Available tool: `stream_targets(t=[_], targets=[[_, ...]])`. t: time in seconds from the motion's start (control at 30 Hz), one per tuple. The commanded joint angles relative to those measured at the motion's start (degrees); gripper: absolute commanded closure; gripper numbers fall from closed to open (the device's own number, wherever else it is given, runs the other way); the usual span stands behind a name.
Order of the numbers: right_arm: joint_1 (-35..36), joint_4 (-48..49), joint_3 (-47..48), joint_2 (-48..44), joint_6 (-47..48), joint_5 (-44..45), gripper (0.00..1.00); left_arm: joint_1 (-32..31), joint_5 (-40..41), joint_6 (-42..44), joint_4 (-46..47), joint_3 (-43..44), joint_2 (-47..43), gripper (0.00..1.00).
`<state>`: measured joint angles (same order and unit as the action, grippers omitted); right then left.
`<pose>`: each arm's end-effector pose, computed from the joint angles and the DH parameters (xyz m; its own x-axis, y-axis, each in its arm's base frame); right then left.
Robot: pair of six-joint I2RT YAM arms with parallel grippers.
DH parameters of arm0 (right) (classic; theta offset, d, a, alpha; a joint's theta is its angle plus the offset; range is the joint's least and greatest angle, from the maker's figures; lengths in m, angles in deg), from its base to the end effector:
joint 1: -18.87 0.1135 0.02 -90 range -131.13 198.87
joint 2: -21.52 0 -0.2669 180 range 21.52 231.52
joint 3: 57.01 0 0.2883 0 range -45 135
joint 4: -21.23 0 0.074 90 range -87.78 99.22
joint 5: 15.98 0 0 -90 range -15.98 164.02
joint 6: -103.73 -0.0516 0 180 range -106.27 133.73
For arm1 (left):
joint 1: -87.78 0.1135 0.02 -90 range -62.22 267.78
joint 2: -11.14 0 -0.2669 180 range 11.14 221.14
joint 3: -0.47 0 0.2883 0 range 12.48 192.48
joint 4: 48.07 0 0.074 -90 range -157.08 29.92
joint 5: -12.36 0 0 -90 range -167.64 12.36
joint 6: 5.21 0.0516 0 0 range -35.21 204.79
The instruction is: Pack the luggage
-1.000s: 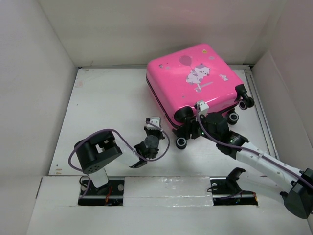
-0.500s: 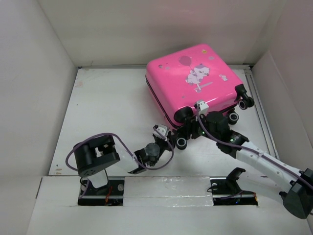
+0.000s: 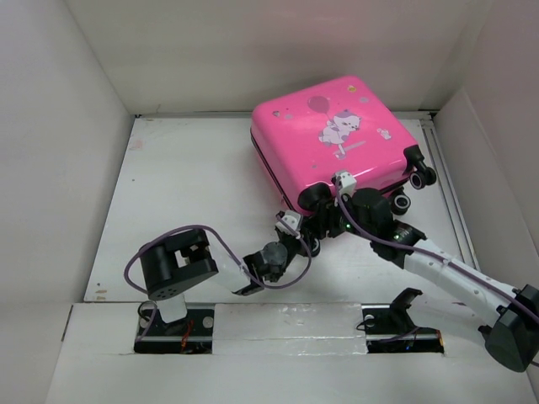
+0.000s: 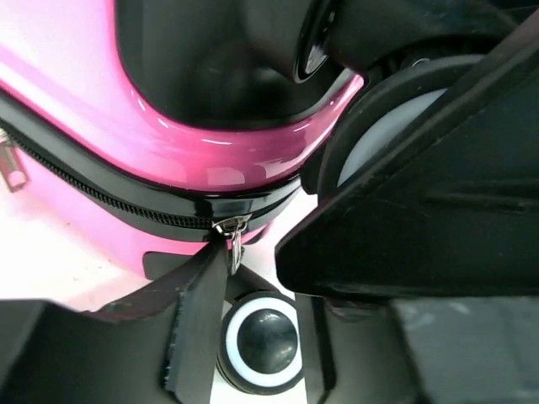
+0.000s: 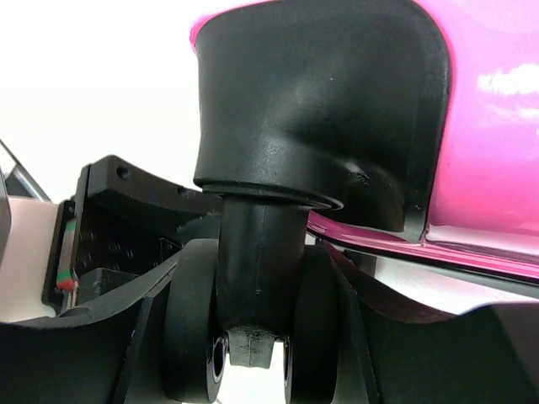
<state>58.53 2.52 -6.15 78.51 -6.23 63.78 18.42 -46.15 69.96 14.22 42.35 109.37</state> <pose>0.2055 0.1822 0.2541 -0.5608 -0.0285 -0.8275 -0.5967 0.7068 0.3800 0.1434 -0.3043 0.1499 -0.1221 -0.2950 -0.9477 0.6037 0.7358 -0.3068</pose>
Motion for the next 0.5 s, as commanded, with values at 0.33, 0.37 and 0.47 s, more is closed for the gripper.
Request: stream_targets(t=[0.33, 0.37, 0.47], targets=[[5.3, 8.1, -1.3, -1.4, 0.2, -9.1, 1.0, 0.6, 15.1, 7.1, 32.3, 5.6, 2.7, 1.0], [5.3, 8.1, -1.3, -1.4, 0.2, -9.1, 1.0, 0.6, 15.1, 7.1, 33.1, 5.6, 2.7, 1.0], [5.8, 8.6, -2.1, -2.0, -0.3, -9.1, 1.0, 0.6, 14.5, 7.6, 34.3, 4.9, 2.0, 1.0]])
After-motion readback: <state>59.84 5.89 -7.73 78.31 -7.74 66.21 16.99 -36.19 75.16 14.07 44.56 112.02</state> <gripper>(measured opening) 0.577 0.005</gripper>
